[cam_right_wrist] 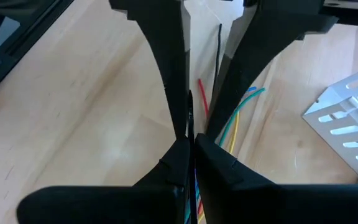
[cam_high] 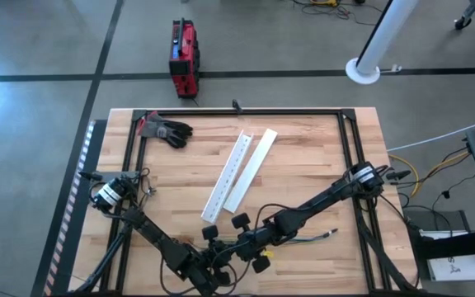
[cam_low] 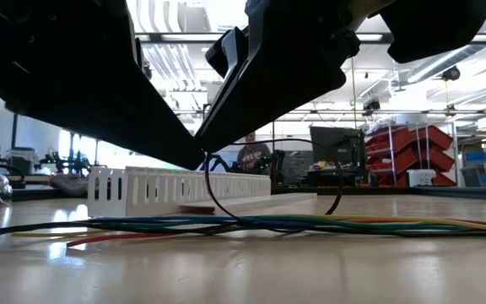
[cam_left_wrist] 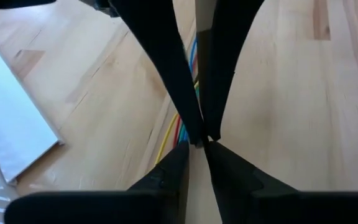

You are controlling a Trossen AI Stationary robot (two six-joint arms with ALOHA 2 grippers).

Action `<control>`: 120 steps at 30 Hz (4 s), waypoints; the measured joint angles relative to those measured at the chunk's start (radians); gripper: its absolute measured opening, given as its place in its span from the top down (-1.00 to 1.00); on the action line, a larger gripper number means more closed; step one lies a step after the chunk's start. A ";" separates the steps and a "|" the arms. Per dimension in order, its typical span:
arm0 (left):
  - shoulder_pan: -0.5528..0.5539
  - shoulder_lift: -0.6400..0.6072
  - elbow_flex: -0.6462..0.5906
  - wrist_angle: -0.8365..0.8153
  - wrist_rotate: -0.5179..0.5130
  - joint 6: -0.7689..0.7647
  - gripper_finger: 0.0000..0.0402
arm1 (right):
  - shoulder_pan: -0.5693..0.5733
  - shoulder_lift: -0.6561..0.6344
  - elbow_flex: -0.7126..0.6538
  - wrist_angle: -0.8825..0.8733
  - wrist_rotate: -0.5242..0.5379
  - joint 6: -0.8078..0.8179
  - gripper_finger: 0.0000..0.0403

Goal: Ziptie cables
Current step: Wrap the cable wires with the black zip tie

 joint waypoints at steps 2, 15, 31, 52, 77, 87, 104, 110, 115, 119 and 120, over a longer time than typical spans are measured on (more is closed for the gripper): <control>0.001 0.000 0.000 0.005 -0.015 -0.003 0.83 | 0.000 0.000 0.000 -0.001 0.000 0.000 0.97; -0.015 -0.001 -0.002 0.001 -0.069 -0.061 1.00 | -0.001 -0.001 0.001 -0.014 0.001 0.003 0.97; -0.070 -0.011 -0.001 -0.011 -0.049 -0.064 1.00 | 0.000 -0.001 0.000 -0.023 -0.003 0.002 0.97; -0.004 -0.011 -0.014 -0.020 0.039 -0.054 0.42 | 0.000 -0.001 -0.001 -0.019 -0.004 0.003 0.97; 0.010 -0.010 -0.014 0.029 -0.006 0.019 0.75 | -0.001 -0.001 0.000 -0.021 0.000 0.001 0.97; 0.006 -0.010 -0.014 0.029 -0.014 0.018 0.99 | -0.001 -0.001 0.000 -0.022 0.001 0.003 0.97; -0.045 -0.014 -0.014 -0.004 -0.035 -0.007 1.00 | 0.000 -0.001 0.002 -0.022 -0.002 0.003 0.97; -0.066 -0.028 -0.014 -0.038 -0.048 -0.035 1.00 | 0.000 -0.001 0.002 -0.047 -0.001 0.003 0.97; -0.089 -0.061 -0.014 -0.088 -0.074 -0.062 1.00 | 0.000 -0.001 0.002 -0.053 0.000 0.011 0.97; -0.118 -0.095 -0.013 -0.152 -0.089 -0.093 1.00 | 0.000 -0.001 0.001 -0.061 0.000 0.011 0.97; -0.127 -0.103 -0.013 -0.168 -0.096 -0.100 1.00 | 0.000 -0.001 0.001 -0.061 0.000 0.012 0.97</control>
